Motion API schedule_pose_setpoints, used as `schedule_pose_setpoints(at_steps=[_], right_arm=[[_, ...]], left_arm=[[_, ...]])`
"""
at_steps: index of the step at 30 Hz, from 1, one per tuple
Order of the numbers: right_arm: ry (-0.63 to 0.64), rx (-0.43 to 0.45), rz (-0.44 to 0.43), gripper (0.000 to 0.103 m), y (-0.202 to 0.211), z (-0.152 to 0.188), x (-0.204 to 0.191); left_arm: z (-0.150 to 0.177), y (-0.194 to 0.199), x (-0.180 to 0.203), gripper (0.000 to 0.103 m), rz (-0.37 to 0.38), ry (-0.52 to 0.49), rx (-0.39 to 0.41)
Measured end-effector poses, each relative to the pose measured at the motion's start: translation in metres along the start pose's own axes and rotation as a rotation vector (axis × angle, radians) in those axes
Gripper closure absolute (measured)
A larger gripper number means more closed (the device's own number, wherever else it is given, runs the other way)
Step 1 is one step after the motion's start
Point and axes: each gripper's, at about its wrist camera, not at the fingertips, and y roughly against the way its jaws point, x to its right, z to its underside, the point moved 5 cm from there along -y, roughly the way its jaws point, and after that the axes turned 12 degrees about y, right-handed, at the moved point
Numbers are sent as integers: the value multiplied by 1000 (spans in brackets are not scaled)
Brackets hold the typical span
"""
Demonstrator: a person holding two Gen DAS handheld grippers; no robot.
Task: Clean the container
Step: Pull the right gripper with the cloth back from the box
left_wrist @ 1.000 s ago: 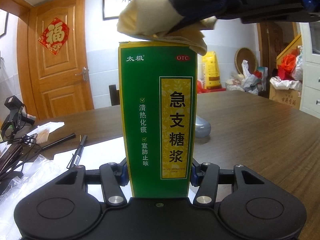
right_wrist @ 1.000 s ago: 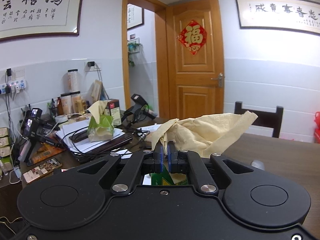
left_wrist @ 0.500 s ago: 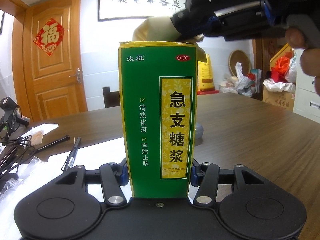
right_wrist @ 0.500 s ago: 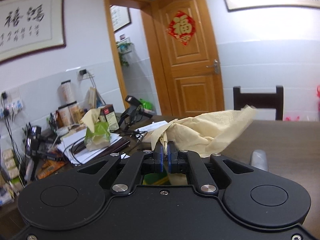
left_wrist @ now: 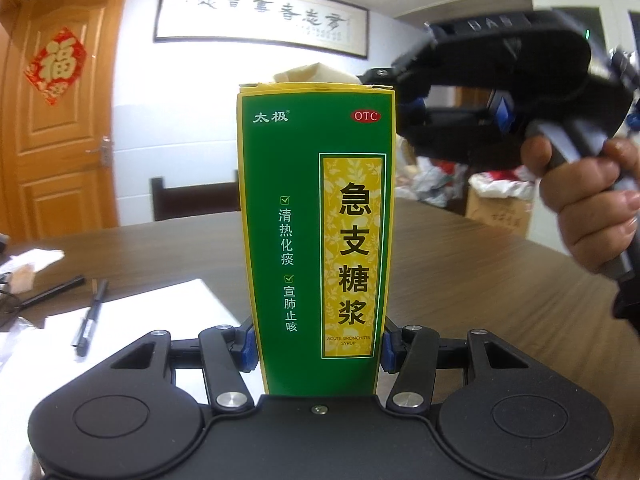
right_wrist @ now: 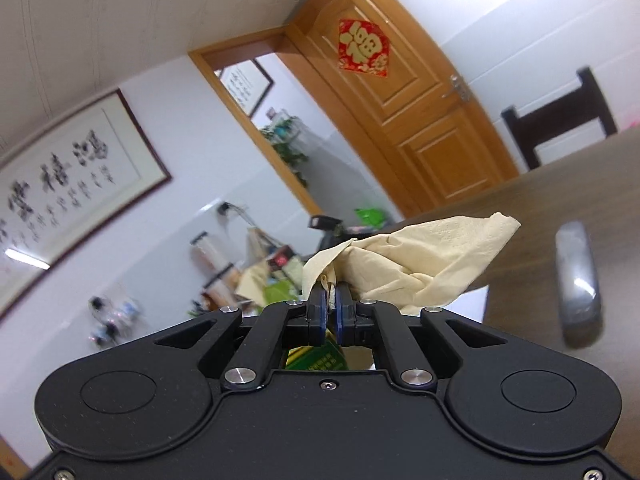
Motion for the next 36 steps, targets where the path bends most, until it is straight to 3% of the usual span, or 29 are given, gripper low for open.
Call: schedule_pose_setpoints(at_steps=[6,15,36], right_arm=[[-70,55,-104,99,18,6,17],[-141,83,-150,99,26,11,41],[-105,-2,-86,99,17,40,40]], left_arm=[[0,3,4,54,78,1,-8],[2,7,7,54,167,7,-6],[-3,12,1,54,150,48,8]])
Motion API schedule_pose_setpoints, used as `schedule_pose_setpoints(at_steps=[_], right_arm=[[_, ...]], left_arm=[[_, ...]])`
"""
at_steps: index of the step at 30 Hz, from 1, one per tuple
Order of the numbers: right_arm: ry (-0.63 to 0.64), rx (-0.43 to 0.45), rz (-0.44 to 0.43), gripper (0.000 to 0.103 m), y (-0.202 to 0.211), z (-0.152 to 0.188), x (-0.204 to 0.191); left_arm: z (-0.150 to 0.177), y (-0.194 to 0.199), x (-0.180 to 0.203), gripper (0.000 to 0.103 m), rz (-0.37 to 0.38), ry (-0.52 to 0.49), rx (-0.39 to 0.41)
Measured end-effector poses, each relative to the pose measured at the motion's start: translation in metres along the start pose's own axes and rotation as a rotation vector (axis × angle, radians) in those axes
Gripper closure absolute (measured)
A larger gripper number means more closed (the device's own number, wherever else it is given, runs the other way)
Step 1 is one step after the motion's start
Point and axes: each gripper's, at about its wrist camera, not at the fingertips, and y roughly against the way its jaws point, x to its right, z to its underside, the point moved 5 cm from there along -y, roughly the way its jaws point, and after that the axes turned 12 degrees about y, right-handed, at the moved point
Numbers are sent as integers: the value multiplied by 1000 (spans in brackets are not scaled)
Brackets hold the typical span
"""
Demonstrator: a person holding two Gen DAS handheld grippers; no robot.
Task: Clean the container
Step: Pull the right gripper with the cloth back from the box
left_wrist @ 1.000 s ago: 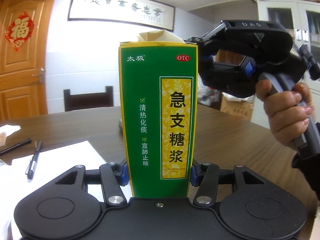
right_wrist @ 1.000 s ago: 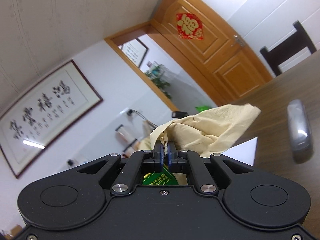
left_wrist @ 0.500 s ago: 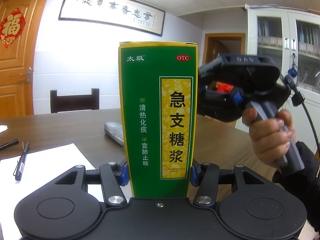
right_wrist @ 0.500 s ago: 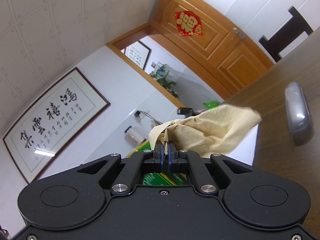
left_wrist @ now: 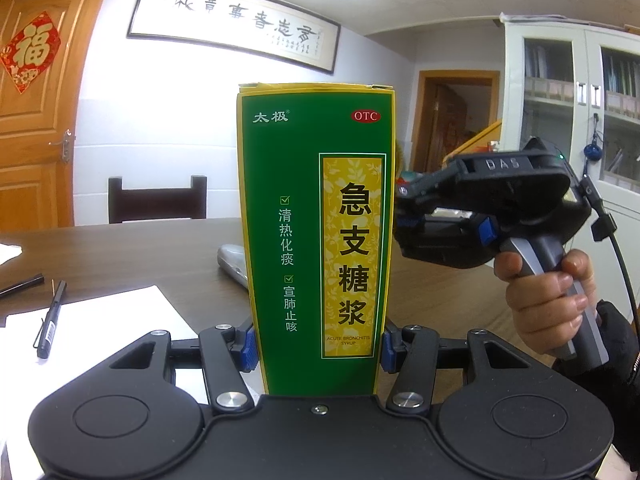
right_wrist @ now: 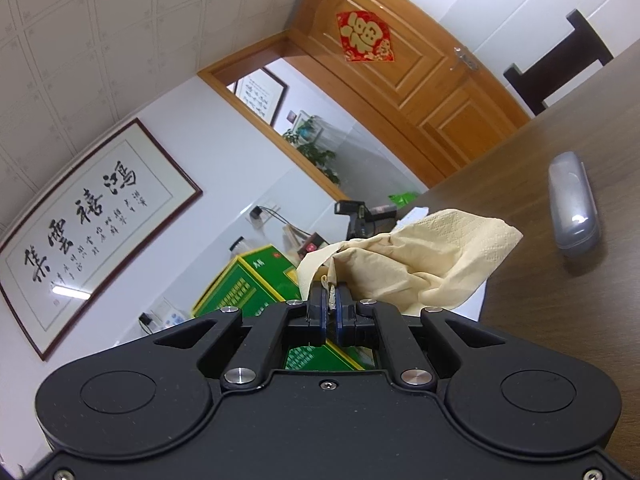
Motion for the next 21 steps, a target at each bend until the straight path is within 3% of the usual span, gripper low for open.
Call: schedule_pose_setpoints(at_steps=[21], right_arm=[[44,-64,79,97,-15,22,0]], left_arm=[[-15,11,-12,54,-25,58,48]])
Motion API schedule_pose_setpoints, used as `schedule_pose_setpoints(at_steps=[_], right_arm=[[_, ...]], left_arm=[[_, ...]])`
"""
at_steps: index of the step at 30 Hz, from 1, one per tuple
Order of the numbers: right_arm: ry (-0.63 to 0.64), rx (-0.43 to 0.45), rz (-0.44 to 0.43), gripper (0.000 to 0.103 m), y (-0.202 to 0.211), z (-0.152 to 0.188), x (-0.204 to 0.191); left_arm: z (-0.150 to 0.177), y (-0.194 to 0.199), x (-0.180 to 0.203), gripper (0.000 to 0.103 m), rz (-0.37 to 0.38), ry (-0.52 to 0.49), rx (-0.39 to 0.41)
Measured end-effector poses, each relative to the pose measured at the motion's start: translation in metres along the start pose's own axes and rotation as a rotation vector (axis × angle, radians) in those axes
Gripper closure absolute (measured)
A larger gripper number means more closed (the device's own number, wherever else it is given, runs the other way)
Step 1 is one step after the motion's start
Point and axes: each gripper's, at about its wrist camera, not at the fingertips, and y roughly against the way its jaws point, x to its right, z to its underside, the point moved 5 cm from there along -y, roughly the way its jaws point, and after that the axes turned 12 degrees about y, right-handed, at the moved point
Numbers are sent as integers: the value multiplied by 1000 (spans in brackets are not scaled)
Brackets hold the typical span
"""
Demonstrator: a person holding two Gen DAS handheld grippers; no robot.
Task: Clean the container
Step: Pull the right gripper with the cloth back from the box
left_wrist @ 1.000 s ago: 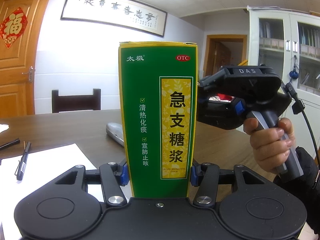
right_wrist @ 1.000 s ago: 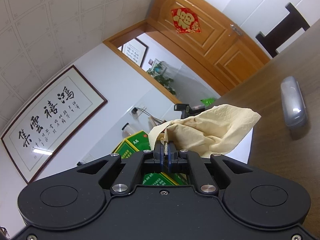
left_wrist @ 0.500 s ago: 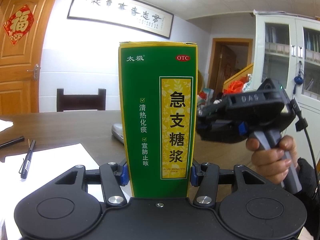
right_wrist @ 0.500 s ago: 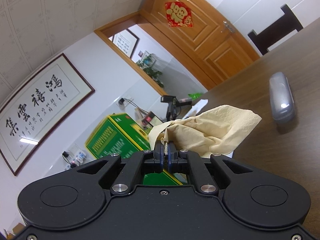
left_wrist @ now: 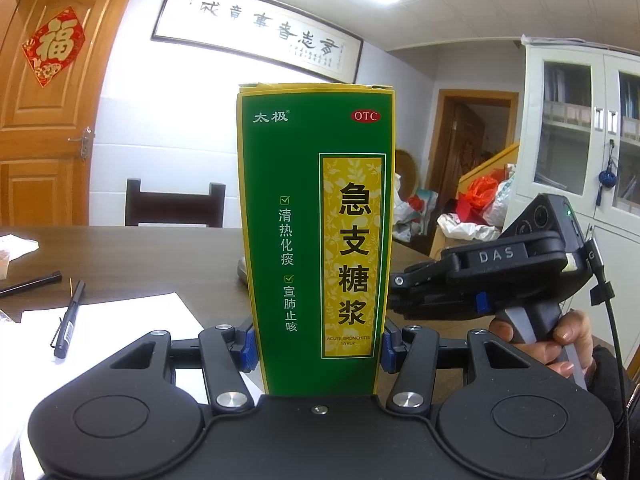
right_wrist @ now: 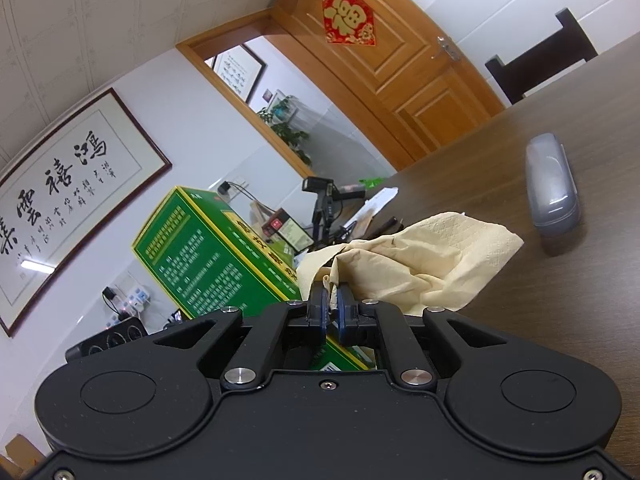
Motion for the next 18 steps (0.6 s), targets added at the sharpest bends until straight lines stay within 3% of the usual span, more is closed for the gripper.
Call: schedule_pose_setpoints(at_steps=[18], right_arm=[[26,-29,59,97,-4,10,0]], left_arm=[[-7,2,-10,54,-17,54,15]])
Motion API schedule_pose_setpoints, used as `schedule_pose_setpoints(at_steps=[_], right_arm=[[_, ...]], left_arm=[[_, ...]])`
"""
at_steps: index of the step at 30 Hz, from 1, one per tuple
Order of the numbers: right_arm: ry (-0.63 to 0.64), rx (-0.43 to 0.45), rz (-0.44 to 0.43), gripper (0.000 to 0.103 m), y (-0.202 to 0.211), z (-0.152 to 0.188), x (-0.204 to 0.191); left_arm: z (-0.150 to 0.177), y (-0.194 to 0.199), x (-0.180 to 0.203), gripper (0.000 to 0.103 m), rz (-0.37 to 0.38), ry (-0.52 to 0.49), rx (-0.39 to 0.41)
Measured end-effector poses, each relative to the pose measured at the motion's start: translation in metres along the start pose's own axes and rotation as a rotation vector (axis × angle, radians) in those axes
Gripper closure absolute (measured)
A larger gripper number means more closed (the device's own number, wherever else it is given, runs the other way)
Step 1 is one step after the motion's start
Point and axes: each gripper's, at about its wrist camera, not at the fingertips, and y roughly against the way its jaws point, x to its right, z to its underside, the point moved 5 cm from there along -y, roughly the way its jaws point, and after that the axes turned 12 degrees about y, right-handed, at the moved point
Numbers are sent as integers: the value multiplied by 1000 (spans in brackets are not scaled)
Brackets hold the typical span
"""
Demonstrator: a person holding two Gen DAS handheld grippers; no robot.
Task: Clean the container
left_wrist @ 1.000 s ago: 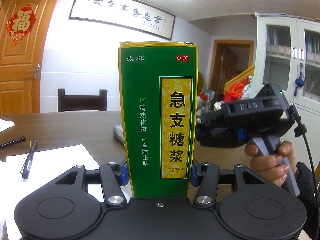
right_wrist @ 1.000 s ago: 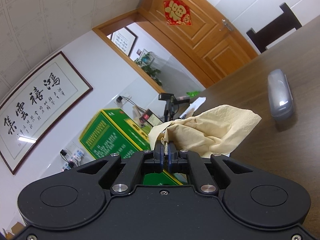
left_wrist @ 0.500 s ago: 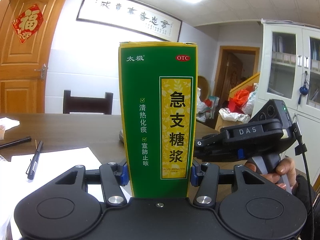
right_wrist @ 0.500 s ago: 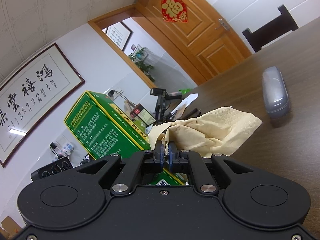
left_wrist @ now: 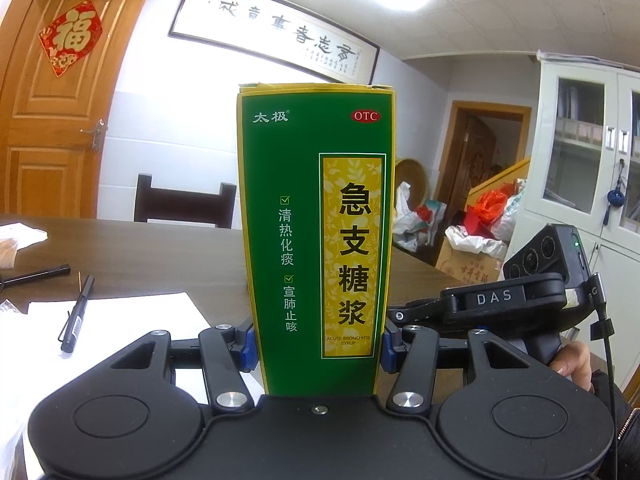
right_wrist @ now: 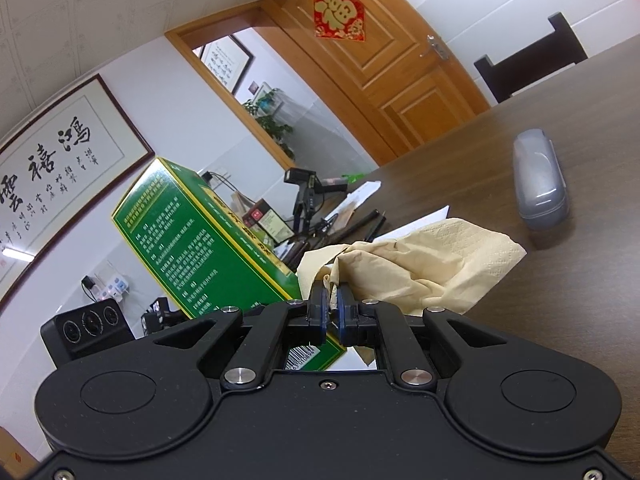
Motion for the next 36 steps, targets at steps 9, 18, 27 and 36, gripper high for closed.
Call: schedule_pose_setpoints(at_steps=[9,18,27,36], right_arm=[[9,-26,29,97,-5,4,2],[22,-59,49,97,-10,8,2],[41,-87,13,97,-16,16,-10],[87,-129,-11,97,-26,25,-32]], left_arm=[[-4,3,-6,54,-14,31,19],[-10,6,-9,54,-23,69,43],[-13,10,-16,54,-43,114,70],[-13,13,-17,54,-72,140,82]])
